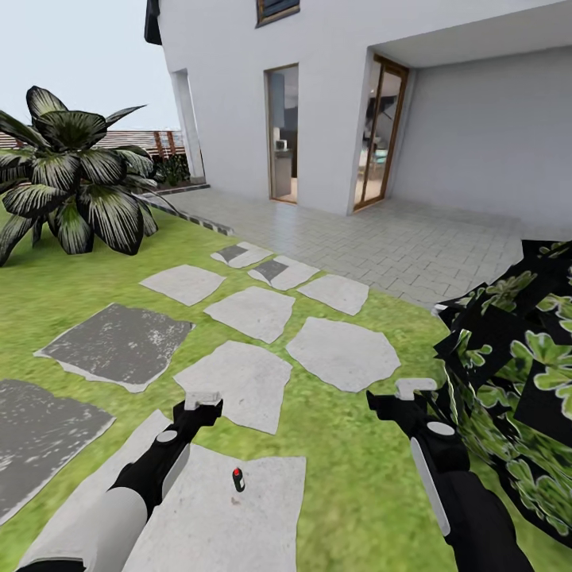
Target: Pick up the pesticide atomizer in the garden and spray insectifuge to fully cover both potted plants in the garden.
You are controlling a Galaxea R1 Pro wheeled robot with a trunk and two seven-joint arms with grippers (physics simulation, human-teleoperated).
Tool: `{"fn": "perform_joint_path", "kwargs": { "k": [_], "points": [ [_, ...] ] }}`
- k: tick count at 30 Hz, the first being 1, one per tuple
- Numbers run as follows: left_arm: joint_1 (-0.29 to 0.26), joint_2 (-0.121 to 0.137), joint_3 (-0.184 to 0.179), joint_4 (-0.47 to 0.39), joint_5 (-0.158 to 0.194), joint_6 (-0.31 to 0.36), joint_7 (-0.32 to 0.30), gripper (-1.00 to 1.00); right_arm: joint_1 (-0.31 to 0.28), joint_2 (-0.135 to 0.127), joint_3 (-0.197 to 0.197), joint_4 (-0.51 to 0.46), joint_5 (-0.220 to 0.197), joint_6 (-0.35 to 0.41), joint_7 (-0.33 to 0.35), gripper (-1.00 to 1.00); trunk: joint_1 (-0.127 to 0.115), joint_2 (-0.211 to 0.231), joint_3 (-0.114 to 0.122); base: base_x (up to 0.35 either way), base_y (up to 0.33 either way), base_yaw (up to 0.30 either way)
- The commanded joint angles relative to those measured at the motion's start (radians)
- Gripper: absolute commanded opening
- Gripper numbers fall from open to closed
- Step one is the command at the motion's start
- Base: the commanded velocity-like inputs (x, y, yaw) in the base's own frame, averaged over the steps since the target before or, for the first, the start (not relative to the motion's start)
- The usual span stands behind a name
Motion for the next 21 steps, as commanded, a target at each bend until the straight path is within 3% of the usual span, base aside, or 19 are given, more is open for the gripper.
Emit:
{"fn": "perform_joint_path", "kwargs": {
  "k": [1, 4, 21],
  "points": [
    [-0.001, 0.000, 0.000, 0.001, -0.001, -0.003, 0.000, 1.00, -0.001, 0.000, 0.000, -0.001, 0.004, 0.005, 0.000, 1.00, 0.000, 0.000, -0.001, 0.000, 0.000, 0.000],
    [-0.001, -0.001, 0.000, 0.001, -0.001, -0.004, 0.000, 1.00, -0.001, 0.000, 0.000, -0.001, 0.004, 0.005, 0.000, 1.00, 0.004, -0.007, -0.006, 0.000, 0.000, 0.000],
    [-0.001, -0.001, 0.001, 0.007, 0.000, -0.018, -0.001, 1.00, 0.000, -0.001, -0.001, -0.003, 0.004, 0.005, 0.000, 1.00, 0.069, -0.126, -0.085, 0.000, 0.000, 0.000]
  ]
}}
